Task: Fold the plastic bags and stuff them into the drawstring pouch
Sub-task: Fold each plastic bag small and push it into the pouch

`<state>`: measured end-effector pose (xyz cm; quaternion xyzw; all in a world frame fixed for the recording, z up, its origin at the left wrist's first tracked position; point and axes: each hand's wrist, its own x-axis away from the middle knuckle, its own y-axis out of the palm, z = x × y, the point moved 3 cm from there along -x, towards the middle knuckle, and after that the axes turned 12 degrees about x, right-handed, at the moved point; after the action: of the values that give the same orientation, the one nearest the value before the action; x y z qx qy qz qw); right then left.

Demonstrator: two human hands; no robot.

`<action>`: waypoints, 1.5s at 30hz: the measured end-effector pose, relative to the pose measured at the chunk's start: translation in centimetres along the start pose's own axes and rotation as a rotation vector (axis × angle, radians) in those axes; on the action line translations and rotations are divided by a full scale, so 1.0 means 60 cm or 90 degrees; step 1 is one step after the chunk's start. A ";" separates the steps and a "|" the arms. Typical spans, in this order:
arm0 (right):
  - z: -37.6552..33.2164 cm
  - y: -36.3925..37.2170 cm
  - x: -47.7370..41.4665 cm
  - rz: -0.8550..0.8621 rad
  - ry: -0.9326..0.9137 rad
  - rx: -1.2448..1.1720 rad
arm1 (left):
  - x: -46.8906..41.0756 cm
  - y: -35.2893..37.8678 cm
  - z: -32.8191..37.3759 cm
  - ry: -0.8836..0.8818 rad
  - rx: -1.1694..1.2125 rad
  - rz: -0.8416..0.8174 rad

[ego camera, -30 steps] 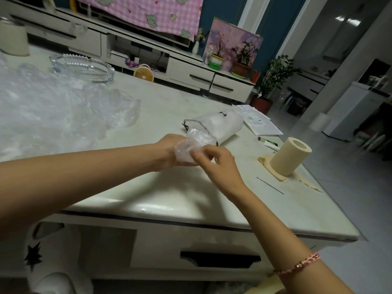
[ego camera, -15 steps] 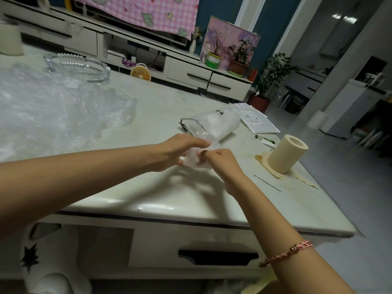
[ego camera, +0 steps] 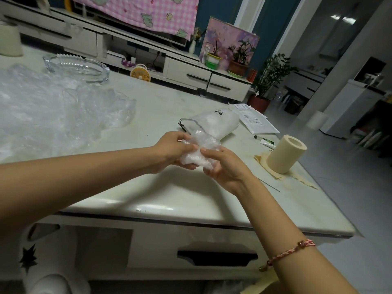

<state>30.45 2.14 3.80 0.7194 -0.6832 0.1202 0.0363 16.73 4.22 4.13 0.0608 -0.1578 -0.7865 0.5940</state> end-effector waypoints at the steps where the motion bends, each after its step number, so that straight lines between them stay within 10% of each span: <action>1: -0.002 0.002 -0.001 0.006 -0.006 -0.026 | 0.002 0.001 0.001 0.000 -0.003 0.000; 15: -0.011 -0.002 0.003 -0.061 0.047 -0.118 | -0.003 -0.001 -0.001 0.068 -0.077 0.055; 27: -0.010 0.004 0.013 0.032 -0.066 0.188 | -0.008 -0.008 -0.006 -0.069 0.029 0.042; 45: -0.005 -0.007 0.008 0.039 -0.079 0.367 | -0.022 0.000 0.000 0.279 -0.313 -0.025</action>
<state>30.85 1.76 4.25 0.6850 -0.6432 0.2661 -0.2151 17.10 5.50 4.00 0.0864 0.1698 -0.7807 0.5952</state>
